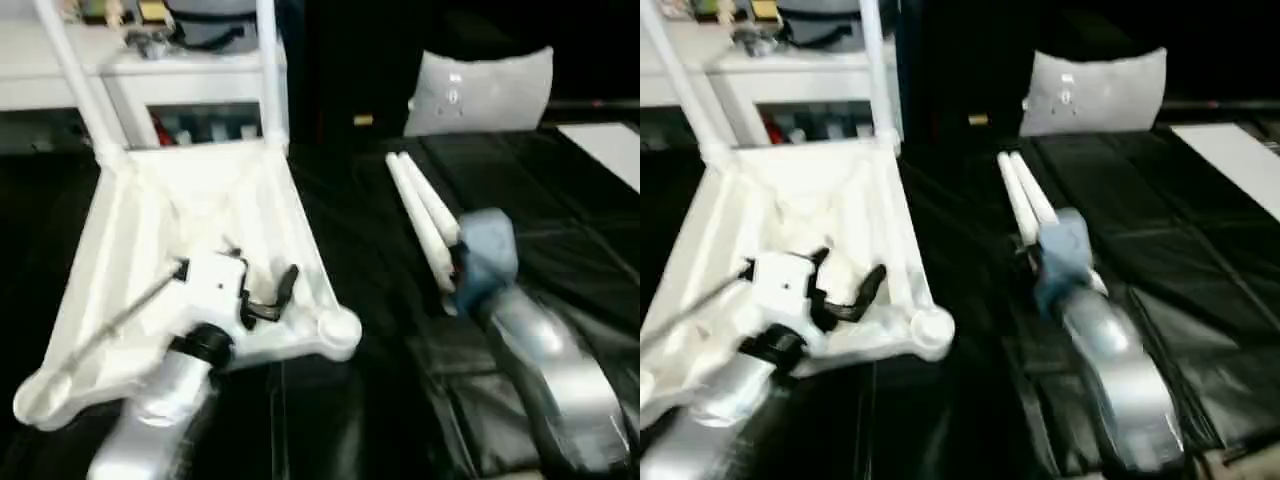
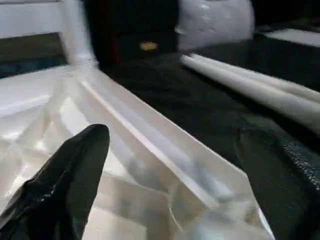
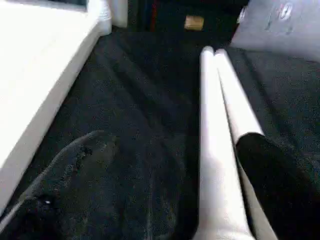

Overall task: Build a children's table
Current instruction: Rotate table base, then pick table leg

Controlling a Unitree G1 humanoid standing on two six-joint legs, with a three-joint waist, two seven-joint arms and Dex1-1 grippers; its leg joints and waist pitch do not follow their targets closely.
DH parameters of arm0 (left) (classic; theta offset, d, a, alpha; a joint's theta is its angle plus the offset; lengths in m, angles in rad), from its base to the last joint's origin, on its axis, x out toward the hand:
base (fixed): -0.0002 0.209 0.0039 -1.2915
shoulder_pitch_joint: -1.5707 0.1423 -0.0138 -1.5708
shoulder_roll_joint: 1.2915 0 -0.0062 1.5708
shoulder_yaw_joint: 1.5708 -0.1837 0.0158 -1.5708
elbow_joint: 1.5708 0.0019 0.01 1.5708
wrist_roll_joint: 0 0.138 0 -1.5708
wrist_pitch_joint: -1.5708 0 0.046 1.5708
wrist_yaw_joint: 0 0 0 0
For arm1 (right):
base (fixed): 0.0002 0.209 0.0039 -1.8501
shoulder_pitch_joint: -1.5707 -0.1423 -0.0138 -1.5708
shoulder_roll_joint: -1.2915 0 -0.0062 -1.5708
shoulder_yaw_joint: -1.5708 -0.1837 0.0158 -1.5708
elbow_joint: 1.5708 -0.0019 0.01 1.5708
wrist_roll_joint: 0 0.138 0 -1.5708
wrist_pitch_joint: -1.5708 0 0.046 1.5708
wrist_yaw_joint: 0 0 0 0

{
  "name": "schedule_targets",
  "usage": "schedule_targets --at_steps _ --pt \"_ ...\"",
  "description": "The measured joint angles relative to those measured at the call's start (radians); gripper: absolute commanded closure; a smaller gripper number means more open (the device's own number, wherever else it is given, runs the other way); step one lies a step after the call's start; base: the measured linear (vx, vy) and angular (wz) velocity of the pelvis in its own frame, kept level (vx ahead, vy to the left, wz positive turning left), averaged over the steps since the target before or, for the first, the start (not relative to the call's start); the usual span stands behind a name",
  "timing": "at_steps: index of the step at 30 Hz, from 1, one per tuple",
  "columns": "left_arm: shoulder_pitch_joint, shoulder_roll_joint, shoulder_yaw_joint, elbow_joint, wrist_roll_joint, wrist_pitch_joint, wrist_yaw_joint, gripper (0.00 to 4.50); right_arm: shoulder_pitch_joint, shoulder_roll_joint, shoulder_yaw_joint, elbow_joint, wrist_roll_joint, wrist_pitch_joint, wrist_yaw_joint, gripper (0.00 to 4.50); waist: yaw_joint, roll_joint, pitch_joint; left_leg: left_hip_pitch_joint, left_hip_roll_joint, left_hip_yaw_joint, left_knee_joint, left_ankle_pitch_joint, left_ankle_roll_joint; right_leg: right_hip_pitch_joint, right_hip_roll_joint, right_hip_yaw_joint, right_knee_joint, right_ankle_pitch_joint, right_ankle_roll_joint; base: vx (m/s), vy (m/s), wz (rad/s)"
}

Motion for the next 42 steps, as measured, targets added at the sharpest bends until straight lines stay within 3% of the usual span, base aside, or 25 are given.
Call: schedule_targets --at_steps 3,5,13,19,21,25,35,42 --pt "-0.031 0.082 -0.01 -0.005 -0.029 0.053 -0.093 0.11 -0.115 -0.009 -0.007 0.156 0.004 0.007 0.003 0.0 -0.004 0.006 0.009 0.001 0.004 0.015 0.0 0.002 0.007 0.001 -0.007 -0.001 0.0 0.006 -0.004 -0.086 0.024 0.03" --pt "-0.046 0.12 -0.022 -0.023 -0.062 0.089 -0.159 0.11 -0.197 -0.024 -0.006 0.296 -0.004 0.004 0.017 0.0 -0.005 0.003 0.016 0.0 0.007 0.023 0.001 0.003 0.007 -0.001 -0.011 -0.002 0.003 0.006 -0.003 -0.069 0.004 0.06" --pt "-0.098 0.234 -0.047 -0.104 -0.164 0.222 -0.289 0.11 -0.455 -0.035 -0.033 0.781 -0.037 -0.115 0.018 0.0 0.0 0.002 0.017 -0.022 0.027 0.04 -0.004 0.025 0.006 -0.019 -0.01 -0.016 0.007 0.011 -0.01 -0.007 -0.001 0.01" --pt "-0.114 0.241 -0.046 -0.118 -0.179 0.253 -0.301 0.11 -0.5 -0.038 -0.043 0.912 -0.035 -0.147 0.026 0.0 0.008 0.002 0.017 -0.027 0.029 0.042 -0.01 0.03 0.01 -0.026 -0.01 -0.018 0.005 0.01 -0.011 0.0 0.0 0.0" --pt "-0.117 0.247 -0.045 -0.123 -0.193 0.269 -0.308 0.0 -0.521 -0.04 -0.044 0.968 -0.037 -0.153 0.036 0.35 0.01 0.001 0.018 -0.029 0.03 0.044 -0.01 0.03 0.01 -0.029 -0.01 -0.018 0.006 0.01 -0.012 0.0 0.0 0.0" --pt "-0.126 0.27 -0.041 -0.139 -0.218 0.303 -0.319 0.0 -0.593 -0.047 -0.084 1.114 -0.032 -0.154 0.041 0.56 0.012 0.001 0.018 -0.031 0.035 0.05 -0.01 0.031 0.008 -0.032 -0.01 -0.019 0.006 0.011 -0.013 0.0 0.0 0.0" --pt "-0.128 0.281 -0.04 -0.139 -0.236 0.327 -0.324 0.0 -0.658 -0.054 -0.122 1.265 -0.001 -0.151 0.068 1.34 0.017 0.002 0.019 -0.031 0.046 0.068 -0.01 0.033 0.005 -0.033 -0.01 -0.019 0.007 0.013 -0.015 0.0 0.0 0.0" --pt "-0.134 0.29 -0.04 -0.139 -0.245 0.331 -0.324 0.0 -0.7 -0.058 -0.125 1.348 -0.006 -0.146 0.117 2.02 0.025 0.003 0.02 -0.032 0.047 0.069 -0.01 0.033 0.005 -0.034 -0.01 -0.019 0.006 0.013 -0.015 0.0 0.0 0.0"
